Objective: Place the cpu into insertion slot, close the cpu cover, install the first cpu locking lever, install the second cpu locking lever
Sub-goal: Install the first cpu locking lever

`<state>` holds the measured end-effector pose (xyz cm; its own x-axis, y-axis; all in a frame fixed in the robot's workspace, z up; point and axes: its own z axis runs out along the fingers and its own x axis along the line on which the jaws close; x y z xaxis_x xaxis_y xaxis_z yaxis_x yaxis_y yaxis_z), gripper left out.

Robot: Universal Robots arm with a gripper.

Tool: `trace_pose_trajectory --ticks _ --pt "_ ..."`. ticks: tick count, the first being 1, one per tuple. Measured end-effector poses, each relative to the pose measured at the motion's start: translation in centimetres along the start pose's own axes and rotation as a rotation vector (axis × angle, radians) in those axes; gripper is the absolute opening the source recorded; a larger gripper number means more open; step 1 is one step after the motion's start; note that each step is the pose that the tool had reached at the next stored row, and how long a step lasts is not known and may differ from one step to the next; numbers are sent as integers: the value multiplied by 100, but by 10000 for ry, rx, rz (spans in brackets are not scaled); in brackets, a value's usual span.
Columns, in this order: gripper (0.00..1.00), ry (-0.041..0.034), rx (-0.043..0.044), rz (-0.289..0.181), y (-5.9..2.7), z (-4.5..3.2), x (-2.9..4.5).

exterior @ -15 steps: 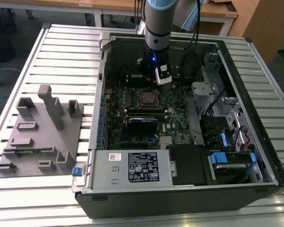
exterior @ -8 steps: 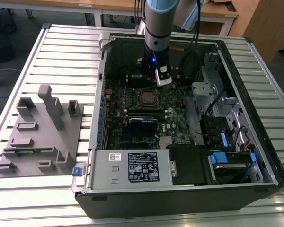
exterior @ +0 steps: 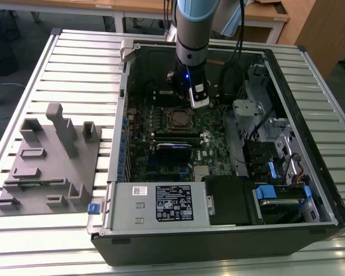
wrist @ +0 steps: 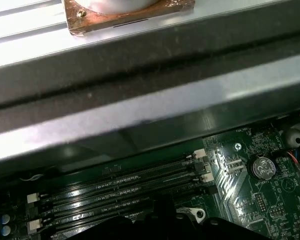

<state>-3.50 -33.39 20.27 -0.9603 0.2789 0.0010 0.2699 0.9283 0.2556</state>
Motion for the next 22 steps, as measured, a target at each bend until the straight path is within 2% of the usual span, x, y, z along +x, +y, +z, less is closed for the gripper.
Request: trace_pose_trajectory --ticks 17,22 --pt "10 -156 -253 -8 -17 -4 49" --pt "10 -182 -268 90 -17 -4 49"
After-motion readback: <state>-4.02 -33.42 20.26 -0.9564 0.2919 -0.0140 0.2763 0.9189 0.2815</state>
